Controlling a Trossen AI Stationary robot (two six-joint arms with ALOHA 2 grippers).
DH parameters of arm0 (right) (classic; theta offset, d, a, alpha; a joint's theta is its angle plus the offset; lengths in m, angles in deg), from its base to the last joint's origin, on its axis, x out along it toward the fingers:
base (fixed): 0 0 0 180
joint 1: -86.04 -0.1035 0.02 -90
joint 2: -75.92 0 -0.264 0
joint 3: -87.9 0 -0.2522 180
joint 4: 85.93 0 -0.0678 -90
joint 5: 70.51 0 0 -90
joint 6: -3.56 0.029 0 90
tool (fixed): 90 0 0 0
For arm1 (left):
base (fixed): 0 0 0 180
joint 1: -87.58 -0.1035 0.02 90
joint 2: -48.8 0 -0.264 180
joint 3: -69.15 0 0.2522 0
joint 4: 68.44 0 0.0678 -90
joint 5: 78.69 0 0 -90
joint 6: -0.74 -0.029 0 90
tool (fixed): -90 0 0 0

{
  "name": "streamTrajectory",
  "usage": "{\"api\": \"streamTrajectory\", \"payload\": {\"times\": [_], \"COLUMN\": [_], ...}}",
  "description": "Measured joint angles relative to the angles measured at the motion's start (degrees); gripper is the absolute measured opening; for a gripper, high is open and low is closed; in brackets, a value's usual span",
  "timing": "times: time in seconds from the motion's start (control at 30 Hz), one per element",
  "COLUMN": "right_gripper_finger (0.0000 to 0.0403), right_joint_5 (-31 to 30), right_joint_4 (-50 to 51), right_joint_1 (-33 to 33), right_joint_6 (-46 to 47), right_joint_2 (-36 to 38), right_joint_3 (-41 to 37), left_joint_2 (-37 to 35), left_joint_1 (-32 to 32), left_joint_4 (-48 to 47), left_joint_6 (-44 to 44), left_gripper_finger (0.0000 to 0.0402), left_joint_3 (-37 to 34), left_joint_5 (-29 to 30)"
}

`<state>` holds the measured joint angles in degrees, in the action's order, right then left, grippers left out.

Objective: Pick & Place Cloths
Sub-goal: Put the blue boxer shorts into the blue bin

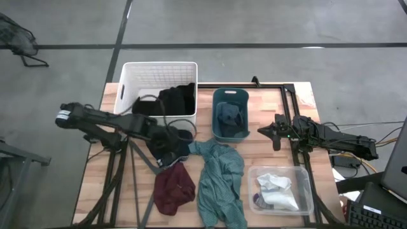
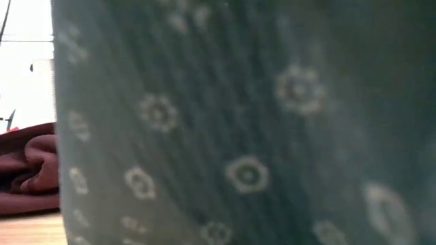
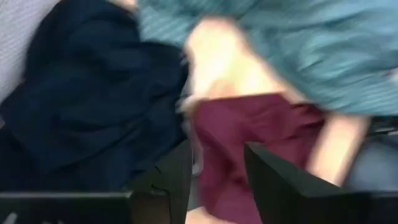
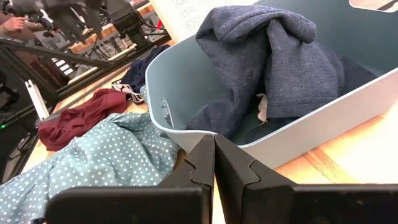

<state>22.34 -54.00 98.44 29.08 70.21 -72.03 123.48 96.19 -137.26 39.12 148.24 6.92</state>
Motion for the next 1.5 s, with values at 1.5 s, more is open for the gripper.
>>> {"api": "streamTrajectory", "payload": {"times": [1.5], "right_gripper_finger": [0.0008], "right_joint_5": [0.02], "right_joint_4": [0.0], "right_joint_1": [-0.01], "right_joint_6": [0.0], "right_joint_2": [0.0], "right_joint_3": [0.0], "left_joint_2": [-0.05], "left_joint_1": [-2.17], "left_joint_4": [12.0], "left_joint_6": [-1.78], "left_gripper_finger": [0.0001], "left_joint_3": [-2.27], "left_joint_5": [7.31]}}
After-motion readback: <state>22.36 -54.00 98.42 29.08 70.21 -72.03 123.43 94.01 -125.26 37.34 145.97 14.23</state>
